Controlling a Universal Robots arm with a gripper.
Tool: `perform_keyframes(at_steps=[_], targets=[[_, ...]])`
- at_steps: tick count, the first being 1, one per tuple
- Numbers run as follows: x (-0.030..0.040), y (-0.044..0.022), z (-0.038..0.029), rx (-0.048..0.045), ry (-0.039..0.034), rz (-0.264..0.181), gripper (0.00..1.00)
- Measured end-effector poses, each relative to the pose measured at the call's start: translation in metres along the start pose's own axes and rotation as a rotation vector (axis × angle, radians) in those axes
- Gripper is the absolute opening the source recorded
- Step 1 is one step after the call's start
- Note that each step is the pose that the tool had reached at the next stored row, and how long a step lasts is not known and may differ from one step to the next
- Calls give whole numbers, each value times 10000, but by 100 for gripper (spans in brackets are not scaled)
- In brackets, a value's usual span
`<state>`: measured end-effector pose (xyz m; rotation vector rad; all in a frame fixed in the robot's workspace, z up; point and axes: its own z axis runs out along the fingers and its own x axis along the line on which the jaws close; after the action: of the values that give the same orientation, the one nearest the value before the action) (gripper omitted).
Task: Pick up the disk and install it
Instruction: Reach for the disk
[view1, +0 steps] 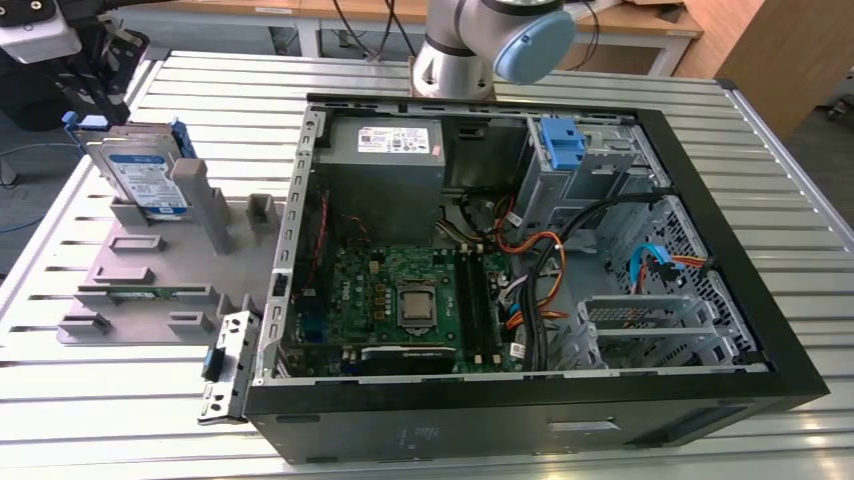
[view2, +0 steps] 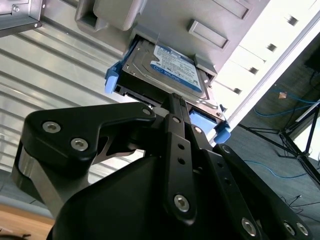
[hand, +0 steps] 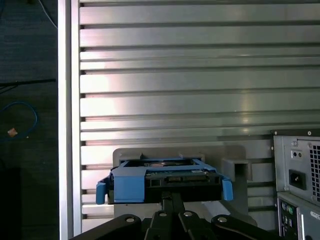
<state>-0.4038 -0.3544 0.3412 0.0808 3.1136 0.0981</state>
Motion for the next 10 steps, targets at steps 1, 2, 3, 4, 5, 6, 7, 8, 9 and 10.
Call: perform_keyframes(at_steps=[1,2,3,4,5,6,7,8,9,10], targets=[[0,0,-7,0,0,0,11],[0,0,-7,-1,-2,0,11],[0,0,-7,-1,-2,0,11],[0,1,-7,-2,-2,0,11],[0,0,-7,-1,-2,0,11],[0,1,-8,-1,1,0,11],[-1,1,-9,3,47,2,11],[-1,1,-8,10,163,10,11],[-2,1,-5,18,308,19,11],[-2,0,-3,21,408,25,11]])
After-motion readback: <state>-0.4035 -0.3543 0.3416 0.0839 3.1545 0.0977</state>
